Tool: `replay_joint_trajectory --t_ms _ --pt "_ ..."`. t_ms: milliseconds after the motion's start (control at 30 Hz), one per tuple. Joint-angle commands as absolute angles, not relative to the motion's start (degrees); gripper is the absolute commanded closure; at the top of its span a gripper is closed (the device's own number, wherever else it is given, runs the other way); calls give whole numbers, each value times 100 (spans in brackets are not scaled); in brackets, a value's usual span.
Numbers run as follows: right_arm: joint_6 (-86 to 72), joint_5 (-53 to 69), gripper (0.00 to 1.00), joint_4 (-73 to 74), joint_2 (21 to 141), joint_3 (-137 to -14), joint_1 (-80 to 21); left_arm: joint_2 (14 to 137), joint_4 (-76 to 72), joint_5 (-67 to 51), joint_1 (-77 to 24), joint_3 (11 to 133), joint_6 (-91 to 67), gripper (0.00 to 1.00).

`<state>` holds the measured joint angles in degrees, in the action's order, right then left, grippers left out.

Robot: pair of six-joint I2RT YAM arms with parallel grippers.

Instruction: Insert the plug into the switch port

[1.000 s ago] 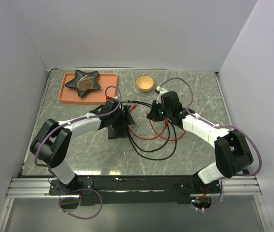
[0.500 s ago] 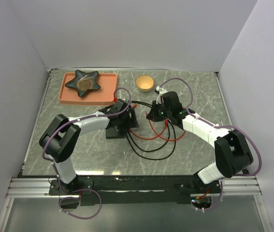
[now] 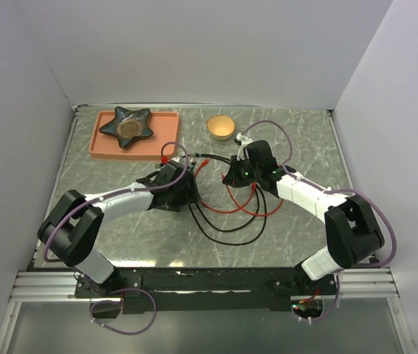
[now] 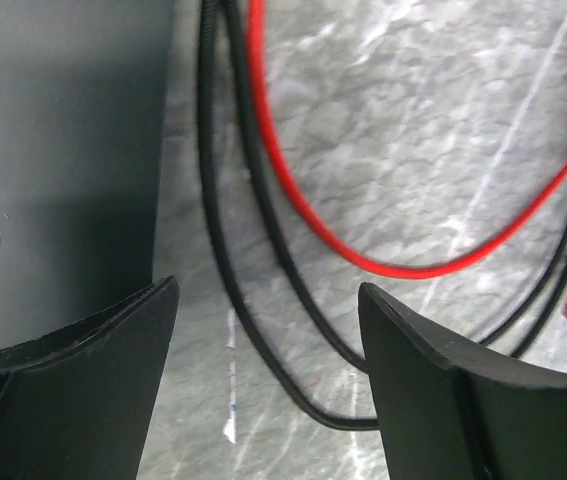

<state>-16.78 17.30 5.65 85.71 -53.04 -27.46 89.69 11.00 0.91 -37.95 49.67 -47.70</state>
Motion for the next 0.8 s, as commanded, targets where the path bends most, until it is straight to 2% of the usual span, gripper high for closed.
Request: replay_joint_trajectory --t_ms 0,200,467,767 --pt "-1512 1819 100 597 8631 -5458 -2725 8754 1195 378 -3700 4764 -4746 21" --pt "-1415 1855 100 677 8684 -5581 -2821 8499 1090 475 -3542 4597 -4615 21" --pt "-1415 1916 100 747 8885 -5845 -3041 8078 862 281 -3445 5211 -4070 21" --pt "-1459 1777 100 791 8912 -5853 -3050 8989 2188 1836 -3164 6687 -3832 22"
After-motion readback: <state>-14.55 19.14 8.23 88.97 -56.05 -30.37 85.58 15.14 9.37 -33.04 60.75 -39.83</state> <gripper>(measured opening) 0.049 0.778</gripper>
